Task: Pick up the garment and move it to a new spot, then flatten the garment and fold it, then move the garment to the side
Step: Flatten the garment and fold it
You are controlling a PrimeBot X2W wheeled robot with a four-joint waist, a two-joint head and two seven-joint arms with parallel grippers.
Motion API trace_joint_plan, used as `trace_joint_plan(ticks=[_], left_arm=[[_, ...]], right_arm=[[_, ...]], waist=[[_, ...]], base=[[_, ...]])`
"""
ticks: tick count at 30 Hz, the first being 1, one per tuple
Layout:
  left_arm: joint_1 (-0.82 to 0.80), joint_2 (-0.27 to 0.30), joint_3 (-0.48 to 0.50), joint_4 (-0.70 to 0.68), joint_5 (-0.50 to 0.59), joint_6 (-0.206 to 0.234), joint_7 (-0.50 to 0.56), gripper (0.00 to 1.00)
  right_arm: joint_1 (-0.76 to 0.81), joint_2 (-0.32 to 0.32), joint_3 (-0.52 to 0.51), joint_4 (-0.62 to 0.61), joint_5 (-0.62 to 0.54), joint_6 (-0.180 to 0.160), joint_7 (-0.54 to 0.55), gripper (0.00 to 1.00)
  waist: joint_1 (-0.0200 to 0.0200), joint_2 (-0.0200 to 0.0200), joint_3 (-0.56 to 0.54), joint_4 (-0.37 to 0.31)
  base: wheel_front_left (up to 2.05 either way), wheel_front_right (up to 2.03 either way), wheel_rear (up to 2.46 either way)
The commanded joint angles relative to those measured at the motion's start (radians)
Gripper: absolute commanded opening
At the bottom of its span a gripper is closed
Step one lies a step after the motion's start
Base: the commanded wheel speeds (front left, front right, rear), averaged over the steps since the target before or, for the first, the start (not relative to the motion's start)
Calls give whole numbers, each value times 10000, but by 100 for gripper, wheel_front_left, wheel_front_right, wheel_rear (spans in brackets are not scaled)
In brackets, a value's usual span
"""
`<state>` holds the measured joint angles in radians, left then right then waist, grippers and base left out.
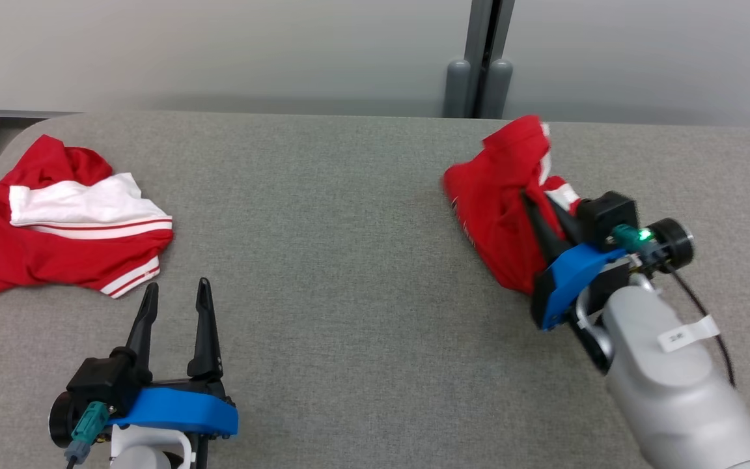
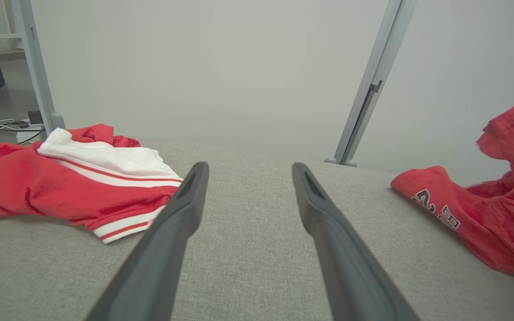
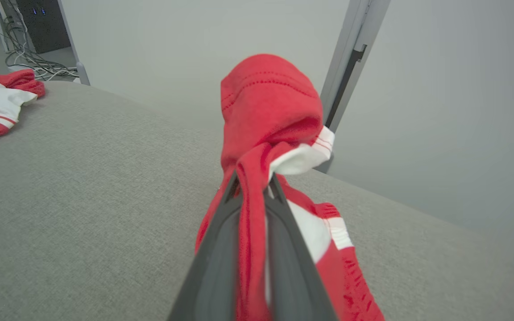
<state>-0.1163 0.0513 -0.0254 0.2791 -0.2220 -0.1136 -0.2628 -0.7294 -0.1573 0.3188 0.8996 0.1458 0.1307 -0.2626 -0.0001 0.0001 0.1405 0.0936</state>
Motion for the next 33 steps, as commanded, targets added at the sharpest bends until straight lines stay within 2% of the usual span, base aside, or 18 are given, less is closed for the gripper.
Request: trace_joint_plan(ticks=[1, 6, 9, 13, 14, 15, 16, 21, 24, 29, 33], left_arm=[[53, -13, -47, -16, -65, 55, -29, 100], [77, -13, -100, 0, -152, 102, -30, 100], [101, -15, -146, 36, -174, 107, -29, 100], [106, -13, -208, 100, -217, 109, -29, 100], [114, -18, -206, 111, -221, 110, -30, 100], [129, -18, -182, 116, -223, 113, -29, 100], [151, -15, -158, 112, -223, 125, -29, 100], [242, -13, -52, 123, -135, 165, -30, 100], [271, -13, 26, 123, -56, 156, -30, 100], [318, -12, 36, 58, 21, 143, -29, 100], [287, -12, 19, 65, 33, 119, -29, 100]], right_arm=[[254, 256, 239, -131, -91, 1, -29, 0], [952, 928, 1405, -442, 106, 1, -31, 0], [1413, 1045, 2273, -685, 287, 1, -31, 0], [2155, 1046, 4004, -1323, 1182, 1, -32, 0], [2300, 1034, 4318, -1396, 1398, 1, -6, 14], [2414, 1032, 4571, -1472, 1525, 1, -5, 40], [2482, 1039, 4781, -1548, 1664, 1, -7, 100], [2519, 1046, 4940, -1784, 1601, 1, -25, 100], [2296, 1024, 4586, -2036, 1246, 1, -32, 100], [1811, 599, 3826, -2441, 652, 1, 70, 100], [1400, 401, 3678, -2594, 417, 3, 468, 100]], waist=[[1, -1, 18, 102], [1, -1, 15, 412], [1, -1, 15, 578], [1, -1, 8, 720], [1, -1, 2, 723], [1, -1, -8, 714], [1, -1, -19, 688], [1, -1, -108, 432], [1, -1, -198, 240], [1, -1, -281, 113], [1, -1, -261, 137]], base=[[0, 0, 0], [0, 0, 0], [0, 0, 0], [0, 0, 0], [0, 0, 0], [0, 0, 0], [0, 0, 0], [0, 0, 0], [0, 0, 0], [0, 0, 0], [0, 0, 0]])
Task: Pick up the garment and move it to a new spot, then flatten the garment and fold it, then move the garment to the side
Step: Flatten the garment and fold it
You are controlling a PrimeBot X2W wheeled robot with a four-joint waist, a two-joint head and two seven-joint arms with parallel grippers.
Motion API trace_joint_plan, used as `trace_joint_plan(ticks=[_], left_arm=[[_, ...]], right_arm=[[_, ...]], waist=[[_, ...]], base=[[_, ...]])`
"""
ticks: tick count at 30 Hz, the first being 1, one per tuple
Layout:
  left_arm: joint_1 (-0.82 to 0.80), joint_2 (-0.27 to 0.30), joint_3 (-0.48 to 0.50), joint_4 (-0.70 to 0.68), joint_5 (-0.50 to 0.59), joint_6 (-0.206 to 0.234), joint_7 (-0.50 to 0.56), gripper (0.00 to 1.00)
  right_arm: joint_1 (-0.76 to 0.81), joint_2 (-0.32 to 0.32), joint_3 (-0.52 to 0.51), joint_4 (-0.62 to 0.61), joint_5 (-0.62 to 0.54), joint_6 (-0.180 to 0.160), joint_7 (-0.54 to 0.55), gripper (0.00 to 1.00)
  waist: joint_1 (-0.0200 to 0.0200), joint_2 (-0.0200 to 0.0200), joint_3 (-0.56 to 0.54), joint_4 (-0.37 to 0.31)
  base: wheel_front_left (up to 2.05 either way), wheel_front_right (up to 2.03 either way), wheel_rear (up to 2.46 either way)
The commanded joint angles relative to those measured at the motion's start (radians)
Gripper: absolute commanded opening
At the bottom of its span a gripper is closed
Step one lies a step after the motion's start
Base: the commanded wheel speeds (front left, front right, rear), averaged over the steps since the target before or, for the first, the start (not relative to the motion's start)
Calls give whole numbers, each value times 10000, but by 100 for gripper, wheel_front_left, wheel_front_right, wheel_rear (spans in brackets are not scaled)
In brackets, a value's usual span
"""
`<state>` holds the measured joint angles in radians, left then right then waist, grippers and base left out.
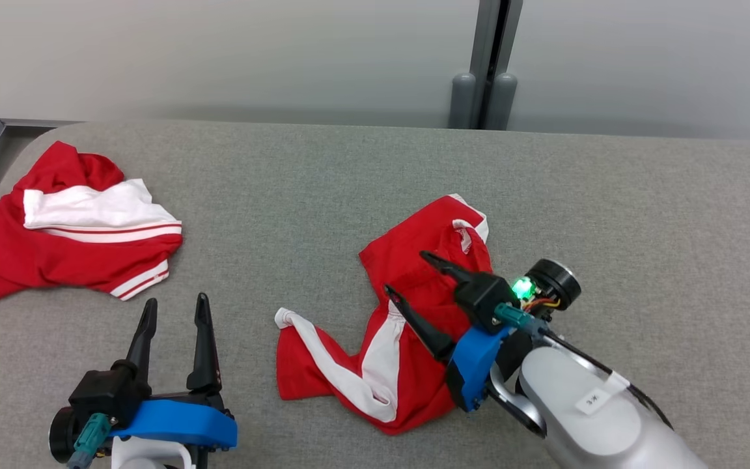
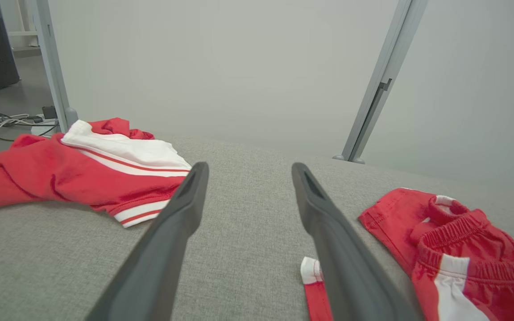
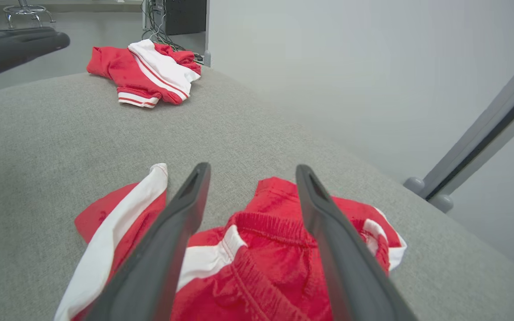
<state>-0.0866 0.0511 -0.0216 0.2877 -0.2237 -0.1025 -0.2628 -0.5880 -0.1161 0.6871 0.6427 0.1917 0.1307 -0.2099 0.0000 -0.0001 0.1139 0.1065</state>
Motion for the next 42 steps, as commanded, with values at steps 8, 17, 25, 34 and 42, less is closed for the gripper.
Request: trace_joint_plan(ticks=[8, 17, 25, 34, 42], left_arm=[[-208, -12, -229, -8, -134, -10, -29, 100], [-394, -13, -446, 30, -390, 108, -30, 100], [-430, -13, -519, 24, -466, 140, -29, 100], [-482, -14, -538, 81, -590, 211, -30, 100], [-94, -12, -319, 76, -426, 187, -29, 100]], right_arm=[[-1108, -258, 859, 159, 279, 1, 1908, 100], [-1723, -541, 1935, 943, 1176, 1, 3765, 100], [-1915, -639, 3033, 1230, 2094, 1, 4590, 99], [-2433, -728, 3302, 1554, 2625, 1, 3056, 0], [-1525, -1043, 2233, 1366, 2479, 1, 600, 0]], waist=[[0, 1, 315, 438], [0, 1, 735, 906], [0, 1, 867, 987], [0, 1, 831, 763], [0, 1, 343, -69]], base=[[0, 0, 0], [0, 0, 0], [0, 0, 0], [0, 0, 0], [0, 0, 0]])
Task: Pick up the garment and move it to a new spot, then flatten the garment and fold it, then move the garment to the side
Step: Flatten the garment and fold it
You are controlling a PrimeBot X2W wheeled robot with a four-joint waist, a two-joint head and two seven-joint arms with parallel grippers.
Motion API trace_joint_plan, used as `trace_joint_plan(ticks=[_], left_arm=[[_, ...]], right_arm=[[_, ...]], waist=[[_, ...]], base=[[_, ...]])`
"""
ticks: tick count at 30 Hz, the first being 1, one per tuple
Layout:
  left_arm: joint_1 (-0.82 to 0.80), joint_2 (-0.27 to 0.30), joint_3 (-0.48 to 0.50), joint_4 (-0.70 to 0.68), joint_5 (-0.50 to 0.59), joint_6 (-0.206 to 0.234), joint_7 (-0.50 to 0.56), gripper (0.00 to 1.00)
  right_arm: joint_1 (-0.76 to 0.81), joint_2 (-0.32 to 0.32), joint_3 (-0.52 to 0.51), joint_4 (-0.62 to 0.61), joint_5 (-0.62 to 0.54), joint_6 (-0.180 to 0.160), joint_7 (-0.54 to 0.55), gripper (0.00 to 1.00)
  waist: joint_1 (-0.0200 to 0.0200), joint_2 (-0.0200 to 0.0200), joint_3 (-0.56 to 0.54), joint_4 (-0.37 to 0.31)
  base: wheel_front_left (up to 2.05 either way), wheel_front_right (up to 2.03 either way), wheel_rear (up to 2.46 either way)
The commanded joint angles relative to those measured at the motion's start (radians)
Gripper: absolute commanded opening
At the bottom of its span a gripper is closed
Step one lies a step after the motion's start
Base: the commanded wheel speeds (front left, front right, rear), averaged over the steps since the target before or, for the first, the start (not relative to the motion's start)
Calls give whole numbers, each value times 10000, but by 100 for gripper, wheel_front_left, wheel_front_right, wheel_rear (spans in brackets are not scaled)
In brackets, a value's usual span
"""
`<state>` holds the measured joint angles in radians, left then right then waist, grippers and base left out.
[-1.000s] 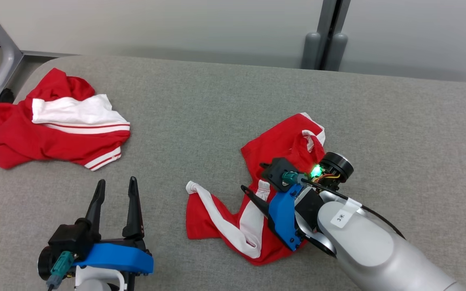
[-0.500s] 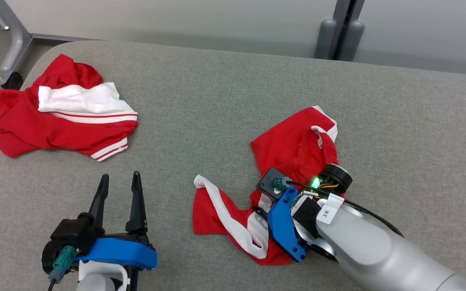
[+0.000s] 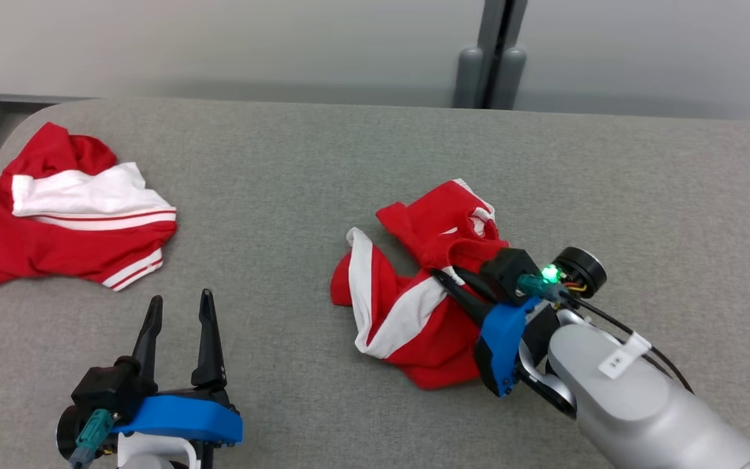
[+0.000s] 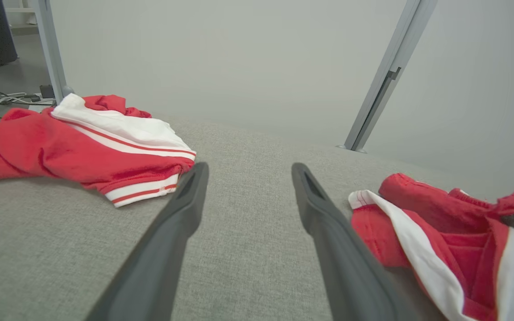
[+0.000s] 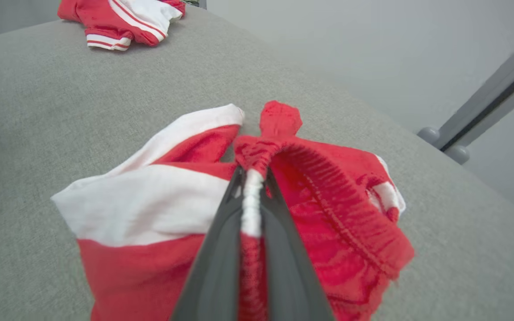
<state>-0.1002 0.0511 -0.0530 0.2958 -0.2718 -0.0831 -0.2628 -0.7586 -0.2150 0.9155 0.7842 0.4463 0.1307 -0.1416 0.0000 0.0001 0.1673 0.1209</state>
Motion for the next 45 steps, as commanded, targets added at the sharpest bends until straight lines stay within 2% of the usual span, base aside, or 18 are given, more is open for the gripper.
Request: trace_joint_plan(ticks=[1, 5, 11, 19, 20, 21, 29, 37, 41, 45], left_arm=[[90, -14, 1, -13, 84, -19, -29, 100], [137, -7, 44, -10, 170, -52, -30, 100], [296, -6, 106, -26, 222, -88, -30, 100], [395, -11, 129, 11, 279, -121, -29, 100], [421, -9, 156, 23, 276, -130, -29, 100], [458, -11, 167, 31, 284, -132, -30, 100], [592, -12, 240, 47, 345, -175, -30, 100], [572, -9, 305, -24, 451, -205, -29, 100], [536, -11, 331, -62, 534, -200, -30, 100], [446, -9, 335, -48, 592, -200, -30, 100]], right_arm=[[363, -121, -194, -178, -129, 1, -338, 0], [1314, -378, -844, -847, -422, 1, -892, 0], [3367, -639, -2014, -2322, -1224, 1, -1165, 0], [5916, -457, -3595, -3631, -1940, 1, -1183, 0], [6110, -380, -3801, -3747, -2025, 1, -1187, 27], [6296, -268, -3974, -3891, -2044, 1, -1194, 100], [7243, 290, -5909, -5531, -2459, 1, -1239, 100], [7691, 1234, -7875, -7414, -2936, 1, -1241, 100], [7740, 1554, -8482, -7653, -3140, 1, -1240, 100], [7607, 1646, -8556, -7459, -3271, 1, -1242, 100]], waist=[[0, -1, -232, -329], [0, -1, -342, -744], [0, -1, -447, -1166], [0, -1, -586, -1400], [0, -1, -626, -1429], [0, -1, -656, -1452], [0, -1, -893, -1601], [0, -1, -897, -1534], [0, -1, -797, -1471], [0, -1, -667, -1467]], base=[[0, 0, 0], [0, 0, 0], [0, 0, 0], [0, 0, 0], [0, 0, 0], [0, 0, 0], [0, 0, 0], [0, 0, 0], [0, 0, 0], [0, 0, 0]])
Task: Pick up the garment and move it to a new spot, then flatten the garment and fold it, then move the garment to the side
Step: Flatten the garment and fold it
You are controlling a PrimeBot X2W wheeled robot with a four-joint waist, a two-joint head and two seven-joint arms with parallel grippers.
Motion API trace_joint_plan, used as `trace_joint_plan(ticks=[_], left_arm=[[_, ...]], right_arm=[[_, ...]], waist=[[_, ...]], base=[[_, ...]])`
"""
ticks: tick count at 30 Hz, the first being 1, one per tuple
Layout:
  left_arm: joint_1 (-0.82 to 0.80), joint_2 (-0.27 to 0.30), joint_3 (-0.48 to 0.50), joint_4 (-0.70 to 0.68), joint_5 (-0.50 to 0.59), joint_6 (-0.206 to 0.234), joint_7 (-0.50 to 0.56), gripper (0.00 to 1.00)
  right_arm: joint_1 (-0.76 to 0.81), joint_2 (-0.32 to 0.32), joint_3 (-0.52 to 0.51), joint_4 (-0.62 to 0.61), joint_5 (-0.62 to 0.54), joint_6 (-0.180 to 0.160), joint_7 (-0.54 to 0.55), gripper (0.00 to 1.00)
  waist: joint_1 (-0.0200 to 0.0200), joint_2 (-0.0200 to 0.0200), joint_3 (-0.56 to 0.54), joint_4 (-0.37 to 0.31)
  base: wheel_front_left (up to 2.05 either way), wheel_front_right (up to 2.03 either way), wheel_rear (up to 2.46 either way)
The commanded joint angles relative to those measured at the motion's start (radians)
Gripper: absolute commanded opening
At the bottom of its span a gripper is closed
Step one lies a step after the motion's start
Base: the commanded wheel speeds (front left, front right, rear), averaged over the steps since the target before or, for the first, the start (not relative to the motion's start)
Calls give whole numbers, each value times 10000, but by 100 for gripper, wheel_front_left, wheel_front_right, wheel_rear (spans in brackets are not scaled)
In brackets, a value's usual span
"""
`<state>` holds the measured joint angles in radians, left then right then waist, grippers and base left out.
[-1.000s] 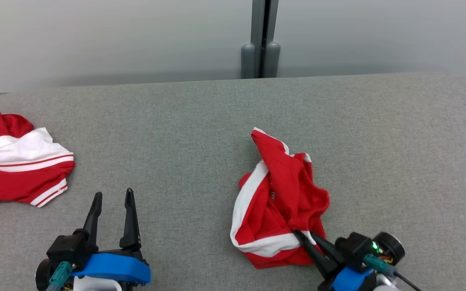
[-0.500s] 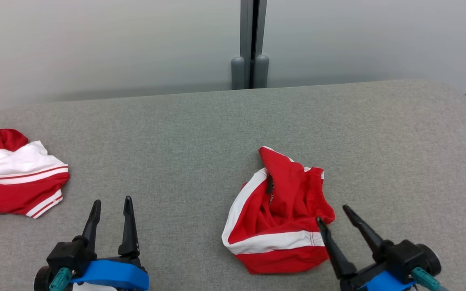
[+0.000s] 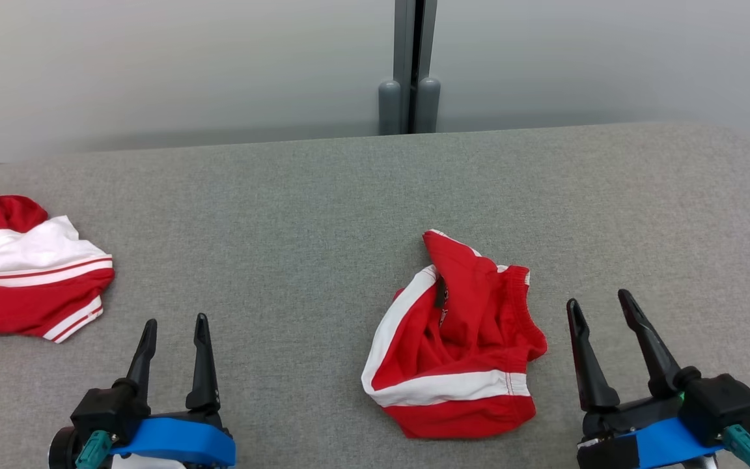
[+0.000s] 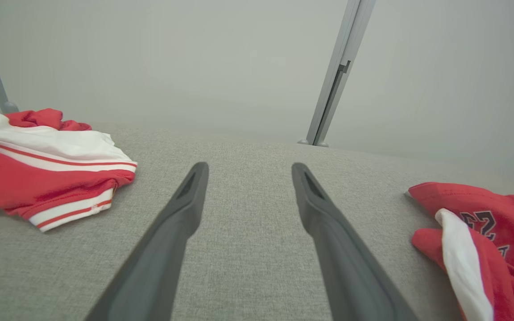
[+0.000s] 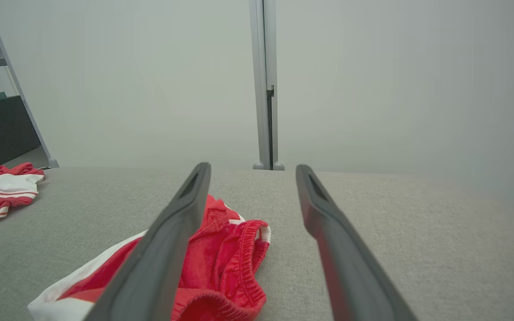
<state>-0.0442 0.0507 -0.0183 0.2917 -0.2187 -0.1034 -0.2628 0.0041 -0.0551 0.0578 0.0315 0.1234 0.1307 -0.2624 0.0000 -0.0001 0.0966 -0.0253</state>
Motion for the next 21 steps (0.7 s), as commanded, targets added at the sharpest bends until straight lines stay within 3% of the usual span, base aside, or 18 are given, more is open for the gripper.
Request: trace_joint_plan(ticks=[1, 7, 11, 15, 21], left_arm=[[-153, -8, -22, 24, 133, -9, -29, 100], [-725, 21, -289, 214, 551, -139, -30, 100], [-1656, 235, -1027, 886, 794, -236, -29, 100], [-3061, 487, -2384, 1997, 751, -285, 199, 100], [-4924, 1041, -4700, 3293, -133, -267, 997, 100]], right_arm=[[-73, 48, 56, 169, -82, 1, -33, 100], [-405, 41, 170, 489, 77, 1, -35, 100], [-654, 42, 265, 792, 78, 1, -35, 100], [-908, 41, 384, 1021, 80, 1, -36, 100], [-1253, 41, 500, 1181, 169, 1, -36, 100]], waist=[[0, 1, 64, -14], [0, 1, 237, -157], [0, 1, 380, -394], [0, 1, 552, -713], [0, 1, 1028, -1264]], base=[[0, 0, 0], [0, 0, 0], [0, 0, 0], [0, 0, 0], [0, 0, 0]])
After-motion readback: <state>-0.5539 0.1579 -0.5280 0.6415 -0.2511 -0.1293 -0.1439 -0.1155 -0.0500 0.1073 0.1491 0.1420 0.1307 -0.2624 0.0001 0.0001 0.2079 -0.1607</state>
